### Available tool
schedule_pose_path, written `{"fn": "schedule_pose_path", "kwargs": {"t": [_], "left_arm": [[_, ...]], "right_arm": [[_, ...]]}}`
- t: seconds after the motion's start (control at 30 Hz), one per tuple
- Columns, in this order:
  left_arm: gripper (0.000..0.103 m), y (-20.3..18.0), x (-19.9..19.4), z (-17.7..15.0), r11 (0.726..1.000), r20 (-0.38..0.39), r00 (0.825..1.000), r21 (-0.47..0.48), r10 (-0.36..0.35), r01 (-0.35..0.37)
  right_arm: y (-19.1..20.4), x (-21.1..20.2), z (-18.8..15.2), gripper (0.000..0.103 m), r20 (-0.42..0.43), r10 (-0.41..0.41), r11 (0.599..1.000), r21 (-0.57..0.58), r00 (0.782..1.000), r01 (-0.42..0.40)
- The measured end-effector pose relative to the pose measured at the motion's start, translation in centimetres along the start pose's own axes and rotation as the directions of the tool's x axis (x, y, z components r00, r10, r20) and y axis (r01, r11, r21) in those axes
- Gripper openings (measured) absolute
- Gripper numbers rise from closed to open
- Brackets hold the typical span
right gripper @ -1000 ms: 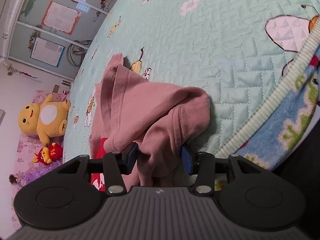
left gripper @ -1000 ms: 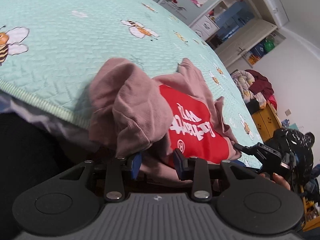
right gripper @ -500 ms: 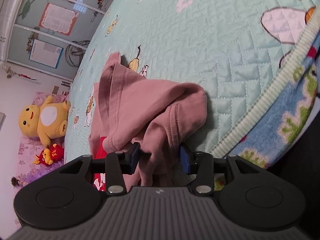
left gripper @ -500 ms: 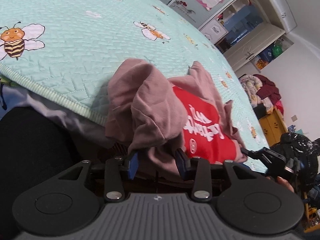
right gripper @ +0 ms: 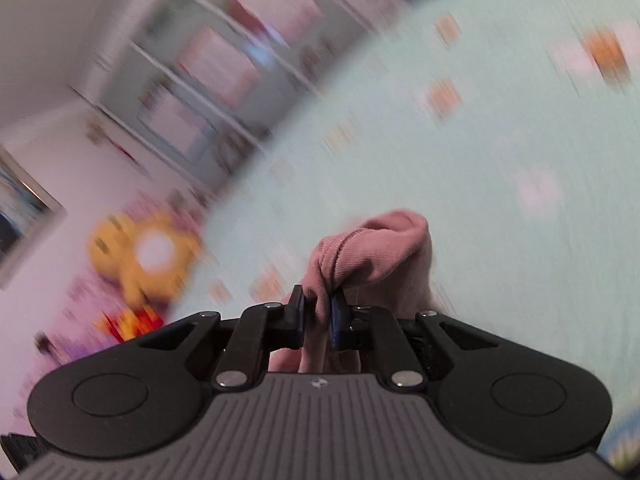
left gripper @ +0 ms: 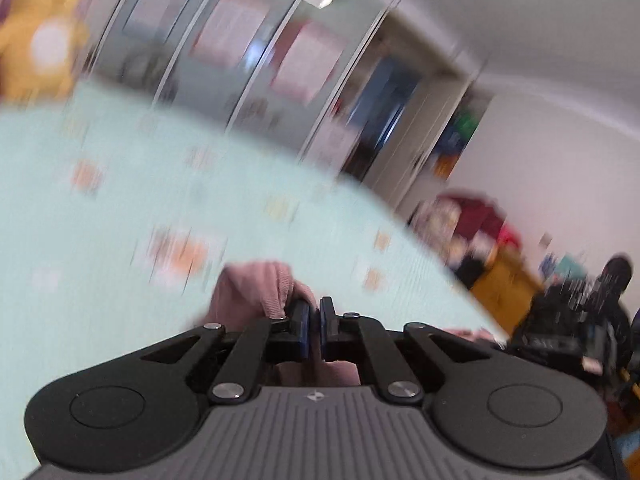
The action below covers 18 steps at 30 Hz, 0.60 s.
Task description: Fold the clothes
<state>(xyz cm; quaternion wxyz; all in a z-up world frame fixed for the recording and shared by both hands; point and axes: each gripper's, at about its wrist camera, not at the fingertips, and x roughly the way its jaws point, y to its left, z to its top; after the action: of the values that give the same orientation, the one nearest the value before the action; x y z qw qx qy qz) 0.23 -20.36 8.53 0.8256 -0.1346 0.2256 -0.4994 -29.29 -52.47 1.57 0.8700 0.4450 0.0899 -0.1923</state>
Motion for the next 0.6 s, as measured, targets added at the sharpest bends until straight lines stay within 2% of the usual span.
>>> {"fn": "schedule_pose_path", "kwargs": {"t": [0.07, 0.13, 0.17, 0.23, 0.27, 0.3, 0.33, 0.4, 0.43, 0.5, 0.57, 0.6], "left_arm": [[0.003, -2.1, -0.8, 3.6, 0.998, 0.104, 0.993, 0.033, -0.053, 0.05], [0.003, -4.0, -2.0, 6.2, 0.993, 0.198, 0.974, 0.064, -0.107, 0.097], [0.004, -4.3, -2.5, 6.1, 0.991, 0.222, 0.967, 0.065, -0.129, 0.117], [0.004, -4.3, -3.0, 4.9, 0.988, 0.241, 0.958, 0.051, -0.152, 0.144], [0.005, -3.7, -2.8, 3.5, 0.99, 0.223, 0.965, 0.04, -0.14, 0.135], [0.005, -2.9, -2.1, 1.6, 0.994, 0.178, 0.978, 0.017, -0.111, 0.109], [0.005, -1.8, -1.2, -0.4, 0.997, 0.123, 0.99, -0.009, -0.075, 0.077], [0.005, 1.1, 0.9, -5.3, 0.994, -0.03, 1.0, -0.11, -0.005, 0.002], [0.005, 2.7, 1.8, -7.9, 0.987, -0.111, 0.994, -0.156, 0.024, -0.041], [0.005, 5.4, 3.2, -12.8, 0.965, -0.263, 0.962, -0.226, 0.071, -0.132], [0.005, 6.9, 3.0, -16.2, 0.942, -0.349, 0.935, -0.286, 0.069, -0.177], [0.005, 7.1, 2.4, -17.1, 0.937, -0.36, 0.931, -0.304, 0.055, -0.172]], "right_arm": [[2.1, -2.4, 2.7, 0.011, 0.133, 0.07, 0.997, -0.037, 0.989, -0.066], [3.8, -5.1, 4.8, 0.012, 0.257, 0.14, 0.989, -0.08, 0.956, -0.123], [4.2, -6.1, 5.5, 0.012, 0.3, 0.164, 0.985, -0.097, 0.94, -0.141], [2.9, -6.7, 4.9, 0.012, 0.291, 0.145, 0.988, -0.094, 0.946, -0.122], [2.2, -7.0, 4.6, 0.013, 0.287, 0.135, 0.989, -0.092, 0.948, -0.113], [1.3, -7.0, 4.1, 0.013, 0.273, 0.116, 0.992, -0.084, 0.955, -0.096], [-0.3, -6.2, 3.1, 0.013, 0.229, 0.067, 0.997, -0.059, 0.971, -0.055], [-4.3, -4.0, 0.4, 0.016, 0.098, -0.057, 0.998, 0.021, 0.994, 0.055], [-6.6, -2.7, -1.3, 0.017, 0.012, -0.119, 0.99, 0.071, 0.993, 0.118], [-10.9, -0.9, -4.6, 0.018, -0.128, -0.208, 0.961, 0.159, 0.97, 0.227], [-14.1, -0.3, -7.5, 0.021, -0.229, -0.232, 0.925, 0.25, 0.945, 0.287], [-15.3, -0.4, -8.7, 0.02, -0.264, -0.22, 0.91, 0.292, 0.939, 0.295]]}}
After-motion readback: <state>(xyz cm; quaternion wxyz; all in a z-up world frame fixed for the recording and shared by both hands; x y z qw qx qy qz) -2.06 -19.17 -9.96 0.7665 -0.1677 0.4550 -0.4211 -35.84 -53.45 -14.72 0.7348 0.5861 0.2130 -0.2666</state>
